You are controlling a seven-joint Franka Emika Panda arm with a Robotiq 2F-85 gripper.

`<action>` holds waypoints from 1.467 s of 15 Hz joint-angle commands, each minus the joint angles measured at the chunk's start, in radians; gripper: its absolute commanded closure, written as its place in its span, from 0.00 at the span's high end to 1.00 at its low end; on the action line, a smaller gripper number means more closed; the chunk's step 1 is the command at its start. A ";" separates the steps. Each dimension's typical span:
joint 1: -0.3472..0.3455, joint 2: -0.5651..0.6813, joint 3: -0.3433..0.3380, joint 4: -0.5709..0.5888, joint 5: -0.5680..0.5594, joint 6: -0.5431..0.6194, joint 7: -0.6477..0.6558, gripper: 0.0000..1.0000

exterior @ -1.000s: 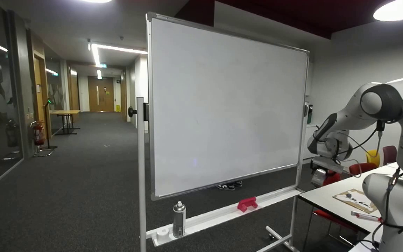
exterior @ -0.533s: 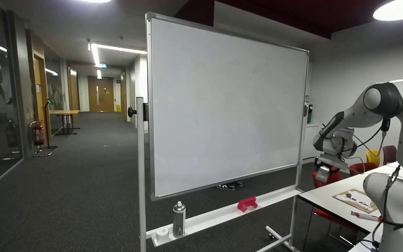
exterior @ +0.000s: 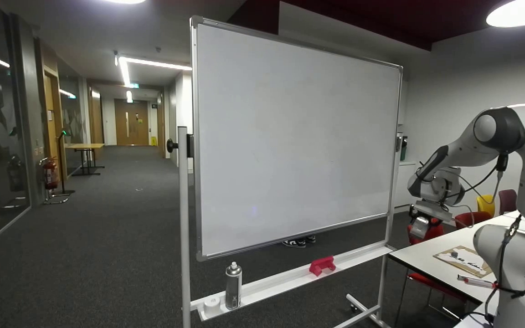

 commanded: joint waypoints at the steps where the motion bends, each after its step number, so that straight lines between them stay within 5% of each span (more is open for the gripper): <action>1: -0.269 -0.009 0.189 0.056 -0.054 -0.086 0.071 0.35; 3: -0.417 -0.017 0.288 0.089 -0.092 -0.138 0.101 0.35; 4: -0.394 -0.052 0.236 0.101 -0.196 -0.145 0.177 0.35; 9: -0.514 -0.158 0.294 0.193 -0.533 -0.210 0.428 0.35; 13: -0.431 -0.311 0.211 0.279 -0.782 -0.291 0.620 0.35; 16: -0.294 -0.445 0.084 0.362 -0.958 -0.344 0.754 0.35; 17: -0.381 -0.322 0.157 0.274 -0.867 -0.286 0.688 0.60; 22: -0.313 -0.444 0.091 0.329 -0.932 -0.305 0.728 0.60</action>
